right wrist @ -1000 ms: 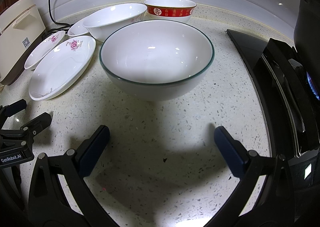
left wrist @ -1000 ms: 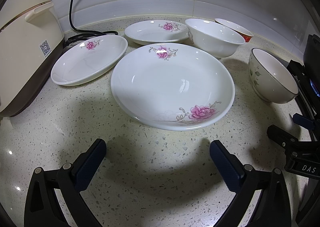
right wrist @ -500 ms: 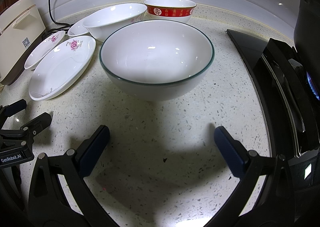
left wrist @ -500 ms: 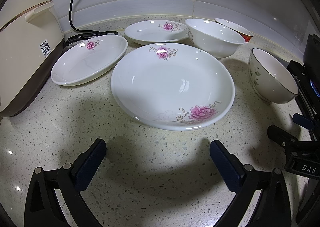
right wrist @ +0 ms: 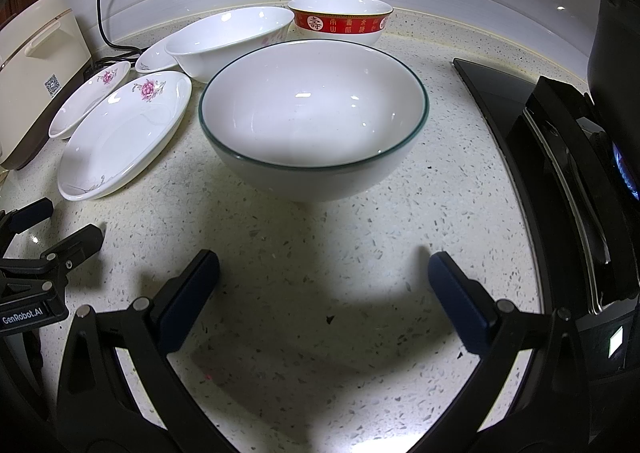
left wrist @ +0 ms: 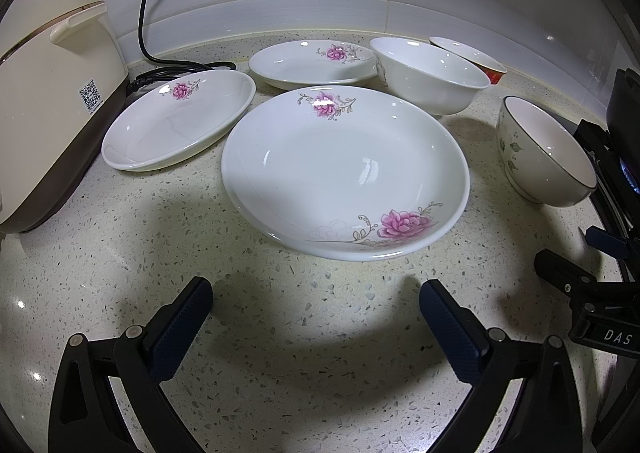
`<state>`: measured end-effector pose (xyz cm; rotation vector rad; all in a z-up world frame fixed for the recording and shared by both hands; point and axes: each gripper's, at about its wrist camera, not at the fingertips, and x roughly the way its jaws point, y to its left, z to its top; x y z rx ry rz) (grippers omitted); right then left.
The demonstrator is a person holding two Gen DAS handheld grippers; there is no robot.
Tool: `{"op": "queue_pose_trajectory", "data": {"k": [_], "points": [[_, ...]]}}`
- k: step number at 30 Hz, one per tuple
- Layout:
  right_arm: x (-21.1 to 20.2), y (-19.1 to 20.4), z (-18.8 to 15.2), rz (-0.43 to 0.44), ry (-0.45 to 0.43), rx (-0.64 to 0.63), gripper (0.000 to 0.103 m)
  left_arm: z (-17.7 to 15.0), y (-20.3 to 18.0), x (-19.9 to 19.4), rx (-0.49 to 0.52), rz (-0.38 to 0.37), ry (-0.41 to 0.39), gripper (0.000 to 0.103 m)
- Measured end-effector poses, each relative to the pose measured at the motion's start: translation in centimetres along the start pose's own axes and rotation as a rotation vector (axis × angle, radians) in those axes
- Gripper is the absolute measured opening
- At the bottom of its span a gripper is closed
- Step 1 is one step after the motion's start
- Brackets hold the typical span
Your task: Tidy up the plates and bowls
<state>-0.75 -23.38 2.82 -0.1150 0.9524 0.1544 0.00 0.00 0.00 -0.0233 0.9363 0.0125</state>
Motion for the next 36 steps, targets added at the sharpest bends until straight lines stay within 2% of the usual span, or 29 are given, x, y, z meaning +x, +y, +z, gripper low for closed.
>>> {"op": "queue_pose_trajectory", "data": {"k": [20,23,29,31,36], "points": [[0.0,-0.1,0.0,-0.001,0.001,0.003,0.103,0.0,0.0,0.0,0.000,-0.002,0.001,0.103],[0.2,0.0,0.1,0.000,0.001,0.007,0.103,0.2,0.4,0.1,0.018,-0.016,0.030,0.103],[0.1,0.4,0.4,0.015,0.053,-0.004,0.103,0.3,1.1,0.0,0.105,-0.092,0.086,0.103],[-0.2,0.8,0.3,0.037,0.054,0.006,0.103,0.2,2.5,-0.5,0.070,-0.147,0.079,0.103],[-0.9,2.2,0.6,0.206,0.045,0.071,0.103,1.0,6.2,-0.4,-0.089,-0.294,0.086,0.103]]}}
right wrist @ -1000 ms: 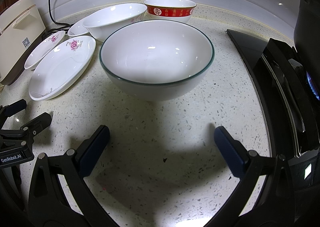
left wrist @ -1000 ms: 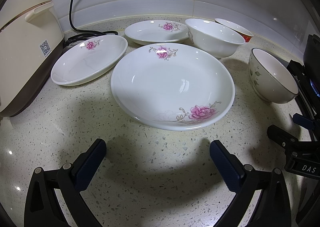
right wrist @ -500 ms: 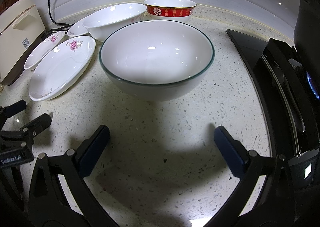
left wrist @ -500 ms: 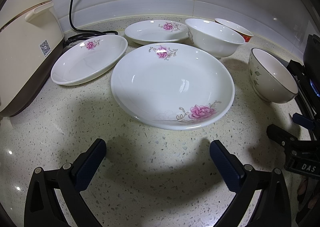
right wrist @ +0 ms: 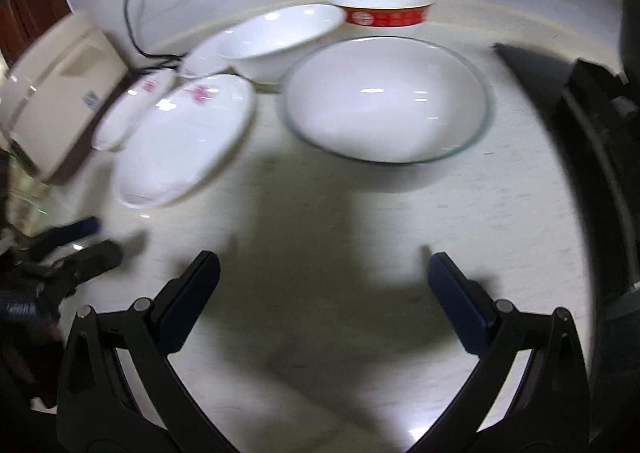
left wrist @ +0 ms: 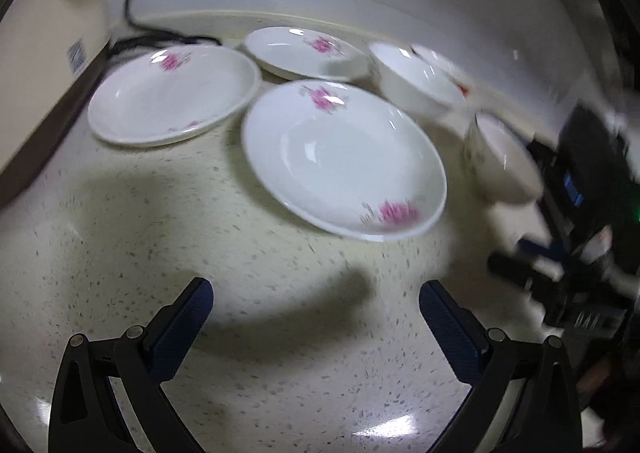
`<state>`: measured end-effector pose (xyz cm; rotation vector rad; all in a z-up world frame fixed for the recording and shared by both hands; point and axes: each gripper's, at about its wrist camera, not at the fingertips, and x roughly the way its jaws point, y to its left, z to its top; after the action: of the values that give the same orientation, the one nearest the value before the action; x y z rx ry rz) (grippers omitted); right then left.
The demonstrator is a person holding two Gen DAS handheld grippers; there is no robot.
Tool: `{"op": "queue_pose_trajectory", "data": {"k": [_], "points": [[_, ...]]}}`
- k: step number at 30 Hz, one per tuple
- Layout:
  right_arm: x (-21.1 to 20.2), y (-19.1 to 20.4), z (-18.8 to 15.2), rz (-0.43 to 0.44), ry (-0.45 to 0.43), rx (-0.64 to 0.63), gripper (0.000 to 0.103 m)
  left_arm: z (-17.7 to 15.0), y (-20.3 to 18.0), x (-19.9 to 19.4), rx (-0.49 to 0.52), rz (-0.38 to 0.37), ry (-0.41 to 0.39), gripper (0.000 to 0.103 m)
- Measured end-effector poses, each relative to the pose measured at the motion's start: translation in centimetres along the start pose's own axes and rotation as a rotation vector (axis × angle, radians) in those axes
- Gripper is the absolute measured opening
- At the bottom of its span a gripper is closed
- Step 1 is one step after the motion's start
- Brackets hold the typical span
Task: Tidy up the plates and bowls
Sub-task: 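Grasp the large pink-flower plate rim with the left tool while the right tool grasps another flower plate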
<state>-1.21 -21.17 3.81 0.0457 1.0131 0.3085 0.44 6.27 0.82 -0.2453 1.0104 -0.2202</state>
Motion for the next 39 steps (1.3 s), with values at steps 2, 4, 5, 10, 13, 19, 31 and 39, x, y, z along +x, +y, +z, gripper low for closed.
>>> {"op": "queue_pose_trajectory", "data": {"k": [2,4,5,10,13,19,31,39], "points": [[0.2,0.9,0.4,0.044,0.009,-0.001,0.102,0.8,1.2,0.0,-0.047,-0.012,-0.001,0.103],[0.5,1.7,1.0,0.081,0.015,0.002,0.101,1.4,2.0,0.2,-0.072,-0.009,-0.004,0.103],[0.7,1.9,1.2,0.095,0.019,0.008,0.098,1.8,2.1,0.4,-0.080,-0.013,-0.009,0.103],[2.0,2.9,2.5,0.177,0.050,0.084,0.081,3.1,3.6,0.8,-0.176,-0.018,-0.077,0.103],[2.7,3.4,3.1,0.224,0.057,0.140,0.074,4.1,3.9,1.2,-0.195,-0.005,-0.087,0.103],[4.0,4.5,4.2,0.253,0.069,0.166,0.056,5.9,3.4,2.3,-0.196,0.011,-0.082,0.073],[5.6,4.1,6.6,0.188,0.043,0.210,0.033,7.3,1.9,4.1,-0.143,0.003,-0.021,0.037],[5.2,3.1,5.9,0.175,0.052,0.222,0.014,6.8,2.6,3.8,-0.141,0.017,-0.004,0.015]]}}
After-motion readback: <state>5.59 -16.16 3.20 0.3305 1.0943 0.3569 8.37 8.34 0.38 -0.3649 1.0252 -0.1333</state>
